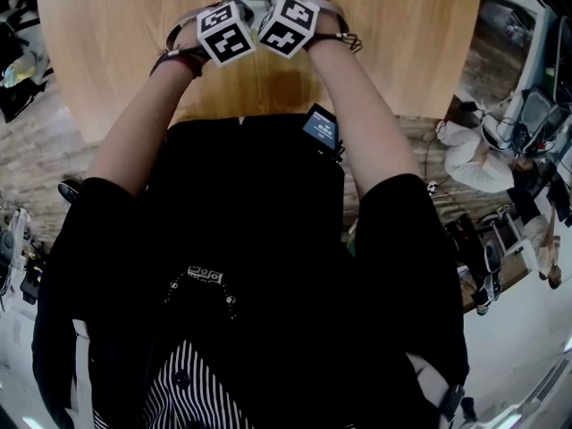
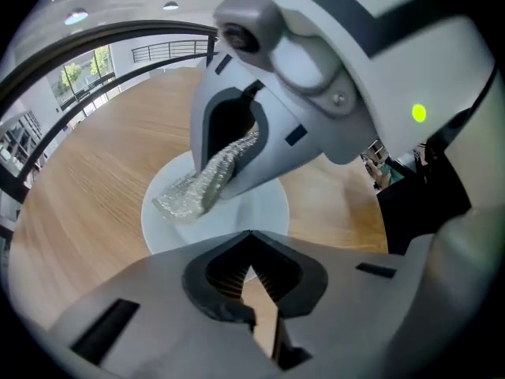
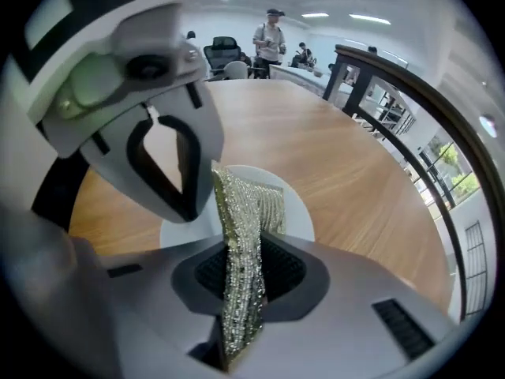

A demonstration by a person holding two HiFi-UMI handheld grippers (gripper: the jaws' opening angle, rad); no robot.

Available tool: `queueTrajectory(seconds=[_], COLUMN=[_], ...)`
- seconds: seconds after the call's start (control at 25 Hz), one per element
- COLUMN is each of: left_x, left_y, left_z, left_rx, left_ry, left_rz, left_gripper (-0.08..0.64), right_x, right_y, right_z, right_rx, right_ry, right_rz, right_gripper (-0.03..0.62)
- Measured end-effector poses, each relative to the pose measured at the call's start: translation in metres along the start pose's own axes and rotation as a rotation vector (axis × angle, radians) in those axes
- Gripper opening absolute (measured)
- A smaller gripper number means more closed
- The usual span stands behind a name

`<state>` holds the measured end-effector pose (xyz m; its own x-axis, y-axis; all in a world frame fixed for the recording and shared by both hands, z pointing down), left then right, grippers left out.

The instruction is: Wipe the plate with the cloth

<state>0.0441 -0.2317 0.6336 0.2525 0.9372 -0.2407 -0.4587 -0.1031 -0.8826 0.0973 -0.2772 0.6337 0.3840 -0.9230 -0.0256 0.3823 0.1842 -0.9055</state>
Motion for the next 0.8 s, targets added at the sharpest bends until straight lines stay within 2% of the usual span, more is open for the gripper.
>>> queueTrajectory(seconds=[0.08, 0.24, 0.4, 0.48, 0.64, 0.8], left_x=[-0.003, -0.018, -0.009, -0.007, -0.004, -0.004], left_y=[0.002, 0.015, 0.014, 0.013, 0.008, 0.007], left_z=[0.002, 0.002, 0.002, 0.002, -0.004, -0.004], left_rx=[0.001, 0.013, -0.008, -0.019, -0.019, -0.021], left_ry=[0.017, 0.025, -0.036, -0.059, -0.064, -0.051], left_rz=[0.015, 0.014, 0.037, 0.031, 0.04, 0.038], left_gripper=[-0.005, -0.005, -0.005, -0.005, -0.005, -0.005], right_x=[-0.012, -0.042, -0.065, -0.06, -0.017, -0.002], right_y=[0.002, 0.013, 0.016, 0.014, 0.006, -0.001], right_z=[0.007, 0.021, 0.027, 0.026, 0.018, -0.001], right_rx=[0.004, 0.035, 0.022, 0.023, 0.009, 0.01], right_ry=[-0.001, -0.159, -0.141, -0.147, -0.132, -0.074], right_rz=[-0.02, -0.108, -0.145, -0.138, -0.05, -0.063], right_gripper=[0.052, 0.052, 0.052, 0.051, 0.051, 0.051])
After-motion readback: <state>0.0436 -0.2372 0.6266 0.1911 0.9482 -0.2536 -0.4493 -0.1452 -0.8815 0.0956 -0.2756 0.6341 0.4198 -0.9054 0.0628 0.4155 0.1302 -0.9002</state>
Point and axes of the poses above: the fingertips, and each gripper's own axes: y backward along the fingers, x to its right, z out of its underside, the point moved 5 cm from there along y, backward along the fingers, and after that the axes turned 5 degrees about x, right-handed, at the moved point
